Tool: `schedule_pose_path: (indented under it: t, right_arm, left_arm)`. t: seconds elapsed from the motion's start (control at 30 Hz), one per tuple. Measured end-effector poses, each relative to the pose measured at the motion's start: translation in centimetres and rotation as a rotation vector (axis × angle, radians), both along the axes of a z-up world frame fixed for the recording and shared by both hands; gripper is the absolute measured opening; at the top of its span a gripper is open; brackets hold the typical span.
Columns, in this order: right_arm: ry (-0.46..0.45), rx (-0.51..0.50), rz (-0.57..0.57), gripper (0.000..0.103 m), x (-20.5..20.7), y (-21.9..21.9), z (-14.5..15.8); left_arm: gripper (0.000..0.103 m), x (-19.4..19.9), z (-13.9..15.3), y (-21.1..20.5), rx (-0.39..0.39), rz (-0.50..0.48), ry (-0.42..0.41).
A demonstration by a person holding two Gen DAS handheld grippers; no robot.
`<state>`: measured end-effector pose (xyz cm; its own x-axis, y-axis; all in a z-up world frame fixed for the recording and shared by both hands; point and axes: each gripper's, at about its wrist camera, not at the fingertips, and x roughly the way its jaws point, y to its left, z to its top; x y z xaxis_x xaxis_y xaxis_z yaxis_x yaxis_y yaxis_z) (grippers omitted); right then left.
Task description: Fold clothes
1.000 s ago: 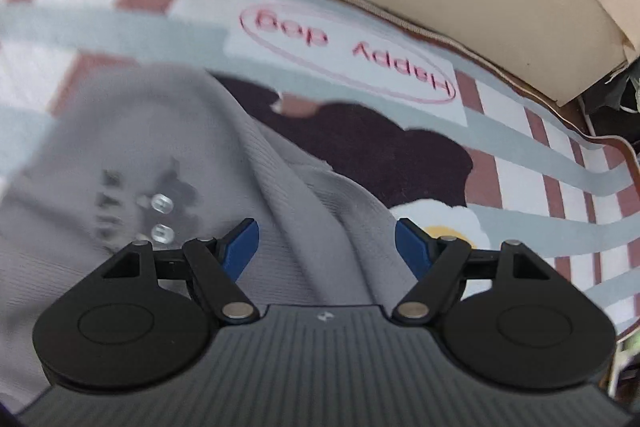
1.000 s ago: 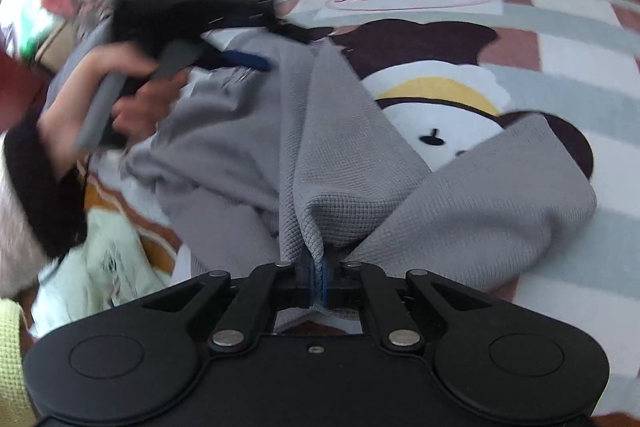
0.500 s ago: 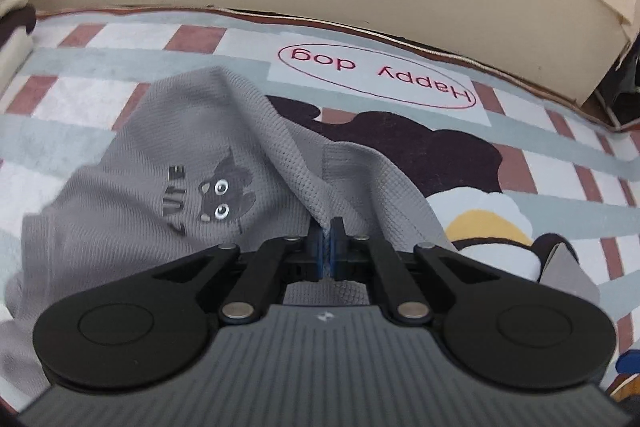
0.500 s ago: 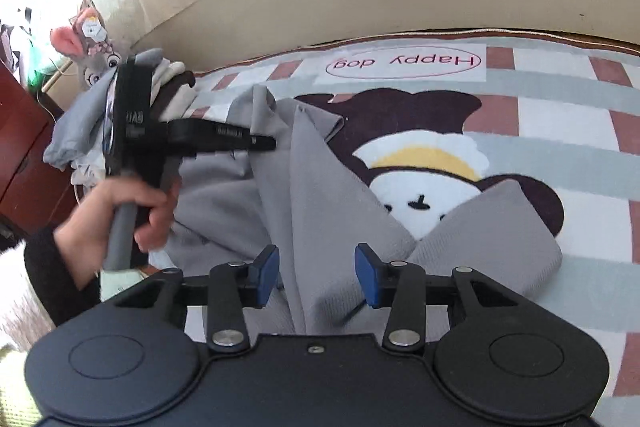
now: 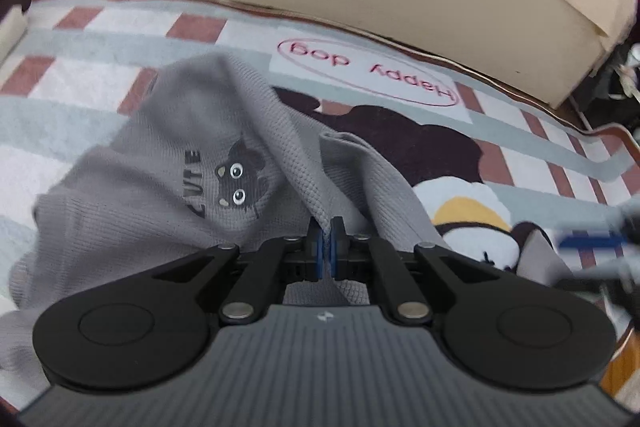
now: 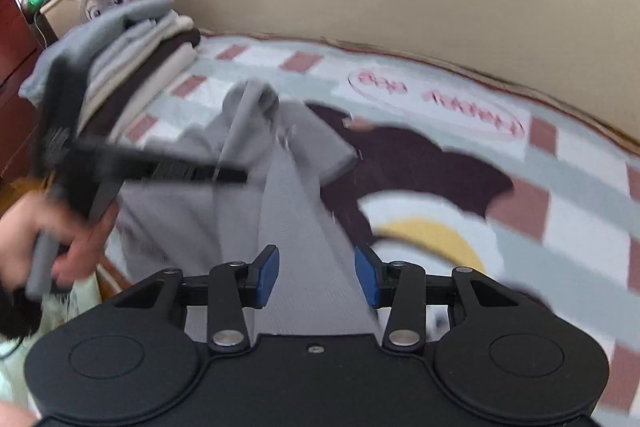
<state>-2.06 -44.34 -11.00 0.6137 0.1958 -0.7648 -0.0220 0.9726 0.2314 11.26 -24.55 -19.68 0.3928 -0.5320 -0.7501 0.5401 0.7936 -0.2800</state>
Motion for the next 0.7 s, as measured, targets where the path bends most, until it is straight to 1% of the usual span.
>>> schedule_pose_path:
  t: [0.1, 0.17, 0.23, 0.27, 0.33, 0.37, 0.43, 0.47, 0.5, 0.53, 0.57, 0.6, 0.63, 0.67, 0.7]
  right_arm:
    - [0.02, 0.072, -0.052, 0.049, 3.6, -1.2, -0.7]
    - [0.032, 0.118, -0.099, 0.049, 5.6, -1.7, -1.4]
    - [0.017, 0.199, -0.13, 0.049, 7.0, -2.2, -1.9]
    - [0.015, 0.265, -0.129, 0.049, 7.6, -2.3, -2.4]
    - [0.039, 0.395, -0.12, 0.049, 8.8, -1.9, -3.8]
    - [0.059, 0.452, -0.111, 0.052, 9.4, -1.4, -4.6]
    - [0.105, 0.543, -0.082, 0.054, 10.6, 0.1, -6.4]
    - [0.129, 0.561, -0.067, 0.058, 11.0, 1.2, -7.1]
    - [0.162, 0.57, -0.046, 0.059, 11.5, 2.3, -7.8]
    - [0.188, 0.566, -0.026, 0.059, 11.8, 3.3, -8.4]
    - [0.196, 0.535, -0.006, 0.058, 11.9, 4.4, -8.8]
    - [0.182, 0.49, 0.013, 0.05, 11.6, 5.3, -8.9]
    - [0.158, 0.443, 0.026, 0.004, 11.2, 5.9, -8.9]
    - [0.124, 0.432, 0.013, 0.004, 10.6, 6.0, -8.7]
    - [0.076, 0.467, -0.033, 0.005, 9.8, 5.3, -8.4]
  left_arm:
    - [0.002, -1.2, 1.4, 1.3, 0.003, -0.031, -0.06]
    - [0.002, -2.4, 2.4, 2.3, 0.022, -0.068, -0.126]
    - [0.002, -3.3, 3.0, 3.3, 0.045, -0.1, -0.173]
    - [0.002, -3.4, 3.0, 3.8, 0.044, -0.113, -0.169]
    - [0.002, -2.9, 2.3, 4.8, 0.026, -0.119, -0.117]
    - [0.002, -2.5, 1.8, 5.4, 0.008, -0.112, -0.077]
    - [0.002, -1.5, 0.5, 6.2, -0.016, -0.088, -0.005]
    - [0.002, -1.2, 0.0, 6.6, -0.028, -0.074, 0.022]
    - [0.002, -1.0, -0.4, 6.9, -0.04, -0.06, 0.049]
    - [0.002, -0.7, -0.8, 7.3, -0.055, -0.046, 0.075]
    - [0.002, -0.6, -1.0, 7.6, -0.068, -0.037, 0.093]
    - [0.002, -0.6, -1.1, 7.8, -0.07, -0.035, 0.097]
    - [0.002, -0.7, -1.1, 7.9, -0.066, -0.038, 0.096]
    - [0.002, -0.9, -1.1, 7.9, -0.06, -0.042, 0.093]
    - [0.002, -1.1, -0.9, 7.8, -0.051, -0.049, 0.089]
